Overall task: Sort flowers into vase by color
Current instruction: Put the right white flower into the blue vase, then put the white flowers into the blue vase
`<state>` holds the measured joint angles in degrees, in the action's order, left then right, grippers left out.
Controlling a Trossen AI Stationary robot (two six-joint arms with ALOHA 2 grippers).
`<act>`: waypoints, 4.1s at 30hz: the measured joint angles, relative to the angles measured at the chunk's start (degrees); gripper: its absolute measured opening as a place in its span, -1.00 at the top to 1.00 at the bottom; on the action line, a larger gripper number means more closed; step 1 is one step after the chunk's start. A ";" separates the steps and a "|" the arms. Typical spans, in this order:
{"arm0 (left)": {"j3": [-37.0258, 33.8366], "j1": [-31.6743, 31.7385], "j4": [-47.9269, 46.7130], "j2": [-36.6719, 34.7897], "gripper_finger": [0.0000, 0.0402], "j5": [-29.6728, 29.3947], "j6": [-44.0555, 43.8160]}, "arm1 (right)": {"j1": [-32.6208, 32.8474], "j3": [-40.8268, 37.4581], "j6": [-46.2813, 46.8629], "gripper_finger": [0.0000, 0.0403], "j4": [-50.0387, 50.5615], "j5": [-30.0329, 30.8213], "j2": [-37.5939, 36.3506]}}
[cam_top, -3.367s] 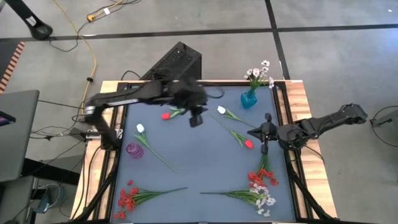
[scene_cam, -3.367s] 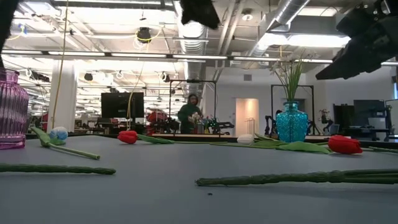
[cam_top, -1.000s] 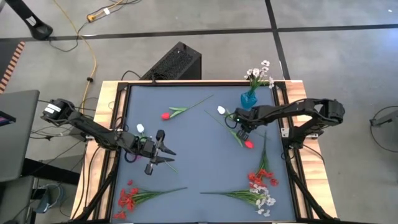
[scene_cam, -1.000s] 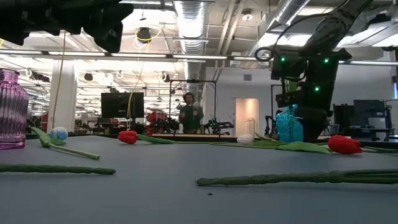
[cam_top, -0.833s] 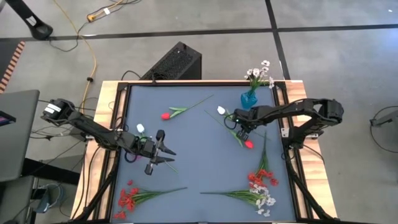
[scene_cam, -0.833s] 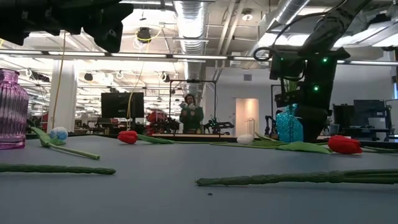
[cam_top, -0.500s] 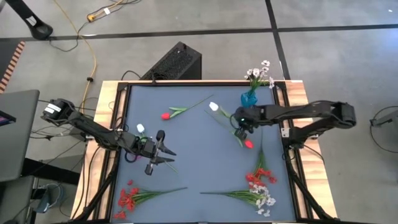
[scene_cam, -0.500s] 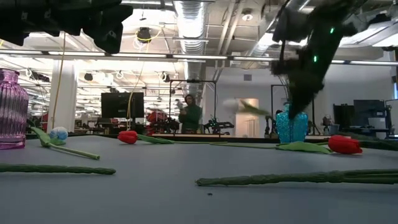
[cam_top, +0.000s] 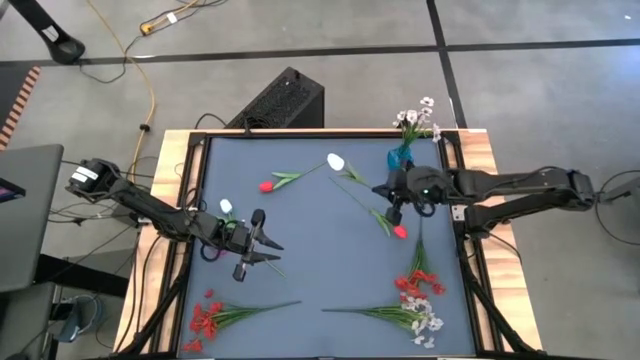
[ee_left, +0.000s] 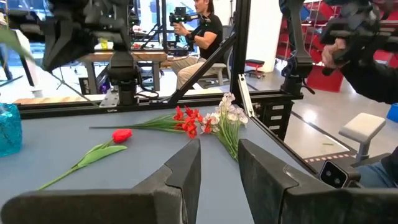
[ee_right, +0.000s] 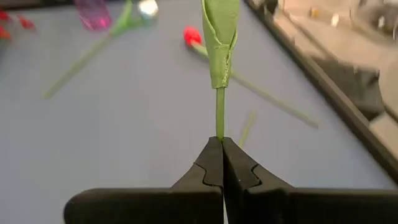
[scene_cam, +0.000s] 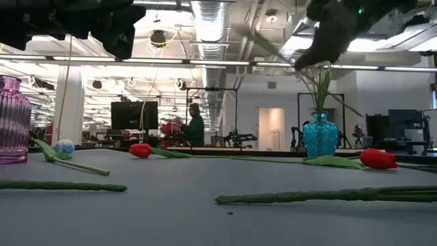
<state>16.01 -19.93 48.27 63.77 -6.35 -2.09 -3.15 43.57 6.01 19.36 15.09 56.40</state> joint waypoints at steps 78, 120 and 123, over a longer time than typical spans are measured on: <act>0.00 -0.03 -2.10 -0.02 0.52 1.14 0.35 | -28.77 -31.12 -15.52 0.72 -62.02 7.39 -8.72; 0.00 -0.02 -2.27 -0.02 0.52 1.09 -0.22 | 0.85 -2.12 -2.85 0.18 -12.99 1.29 -9.12; 0.00 -0.03 -2.27 -0.02 0.52 1.07 -0.27 | 4.24 -0.81 -3.00 0.18 -14.30 1.29 -5.67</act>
<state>16.01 -19.97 46.00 63.75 -5.28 -2.35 1.09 42.77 3.01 5.06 16.38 50.73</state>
